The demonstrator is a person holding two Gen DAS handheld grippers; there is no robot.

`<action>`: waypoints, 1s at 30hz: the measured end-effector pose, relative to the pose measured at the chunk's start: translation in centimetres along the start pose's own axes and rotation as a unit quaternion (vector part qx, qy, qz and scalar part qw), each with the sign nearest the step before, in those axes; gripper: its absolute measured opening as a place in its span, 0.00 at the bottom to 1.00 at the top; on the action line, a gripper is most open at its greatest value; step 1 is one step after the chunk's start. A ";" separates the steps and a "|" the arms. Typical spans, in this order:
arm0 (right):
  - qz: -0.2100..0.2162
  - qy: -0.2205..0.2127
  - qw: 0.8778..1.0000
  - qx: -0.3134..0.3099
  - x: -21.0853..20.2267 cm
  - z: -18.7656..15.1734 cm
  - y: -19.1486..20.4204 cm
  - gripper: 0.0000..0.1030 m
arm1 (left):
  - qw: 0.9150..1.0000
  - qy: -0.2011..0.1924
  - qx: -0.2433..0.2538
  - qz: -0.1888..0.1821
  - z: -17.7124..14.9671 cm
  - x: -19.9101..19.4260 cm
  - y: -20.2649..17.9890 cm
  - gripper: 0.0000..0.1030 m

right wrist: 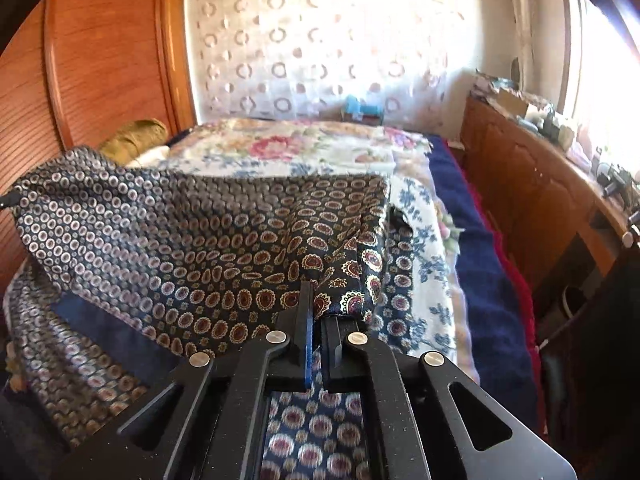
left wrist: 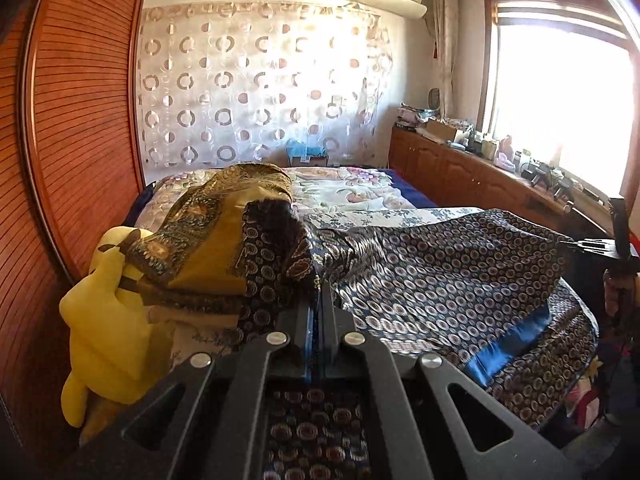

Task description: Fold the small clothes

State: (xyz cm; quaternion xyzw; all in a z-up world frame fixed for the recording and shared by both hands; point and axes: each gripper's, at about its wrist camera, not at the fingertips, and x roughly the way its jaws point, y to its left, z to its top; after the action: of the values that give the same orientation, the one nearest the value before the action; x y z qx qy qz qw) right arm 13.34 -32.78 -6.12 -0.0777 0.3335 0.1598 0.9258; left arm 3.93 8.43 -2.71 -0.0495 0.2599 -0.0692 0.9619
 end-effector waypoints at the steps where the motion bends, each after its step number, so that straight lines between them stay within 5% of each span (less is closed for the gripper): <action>1: 0.002 -0.003 1.000 -0.001 -0.9 -0.3 0.0 0.00 | 1.000 0.002 -0.002 0.000 -0.3 -0.3 0.2 0.00; 11: 0.014 0.013 1.000 -0.002 -5.5 -4.0 0.6 0.00 | 0.998 0.047 -0.038 0.014 -5.0 -0.3 2.4 0.00; 30: -0.025 0.049 0.999 0.001 -3.3 -6.1 1.7 0.02 | 0.993 0.089 -0.071 0.031 -9.3 1.9 2.9 0.01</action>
State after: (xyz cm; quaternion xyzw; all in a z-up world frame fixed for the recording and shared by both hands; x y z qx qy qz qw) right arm 6.74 -33.51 -8.75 -0.0929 0.3762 0.1324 0.9123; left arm 1.15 10.46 -11.98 -0.1033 0.3504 -0.0248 0.9305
